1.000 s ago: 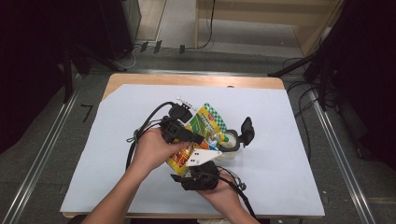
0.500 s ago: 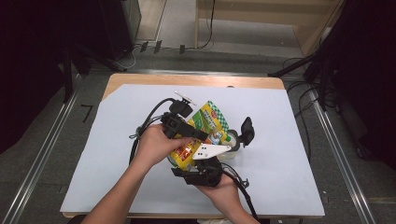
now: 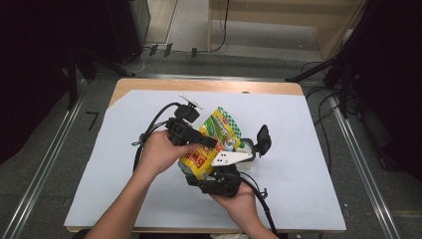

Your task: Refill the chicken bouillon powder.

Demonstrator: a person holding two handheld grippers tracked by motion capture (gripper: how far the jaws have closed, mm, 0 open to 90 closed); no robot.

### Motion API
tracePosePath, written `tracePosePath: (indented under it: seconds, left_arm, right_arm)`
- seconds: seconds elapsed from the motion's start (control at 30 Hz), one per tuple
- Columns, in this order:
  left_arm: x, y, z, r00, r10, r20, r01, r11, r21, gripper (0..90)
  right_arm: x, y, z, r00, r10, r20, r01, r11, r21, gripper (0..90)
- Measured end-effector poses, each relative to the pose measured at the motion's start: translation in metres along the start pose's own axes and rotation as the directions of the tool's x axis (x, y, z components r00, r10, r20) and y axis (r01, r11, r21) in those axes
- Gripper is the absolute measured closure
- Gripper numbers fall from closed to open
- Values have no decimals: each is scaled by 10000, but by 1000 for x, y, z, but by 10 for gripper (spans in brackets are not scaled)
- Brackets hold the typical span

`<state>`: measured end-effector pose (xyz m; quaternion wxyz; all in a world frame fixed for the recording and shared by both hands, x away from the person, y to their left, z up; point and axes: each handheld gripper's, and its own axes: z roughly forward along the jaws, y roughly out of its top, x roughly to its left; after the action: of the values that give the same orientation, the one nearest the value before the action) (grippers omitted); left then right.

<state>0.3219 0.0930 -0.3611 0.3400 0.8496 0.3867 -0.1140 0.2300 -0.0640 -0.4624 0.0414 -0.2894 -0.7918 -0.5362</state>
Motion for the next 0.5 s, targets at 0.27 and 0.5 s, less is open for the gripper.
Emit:
tracePosePath:
  seconds: [0.27,0.5]
  left_arm:
    - [-4,3,5,9995,173,-267,-175,9998,-81,787]
    - [-8,6,11,9961,634,-606,-640,9979,-76,818]
  right_arm:
    - [1,0,2,10000,64,-51,-64,9999,119,648]
    - [0,2,3,9998,145,-116,-143,9998,164,641]
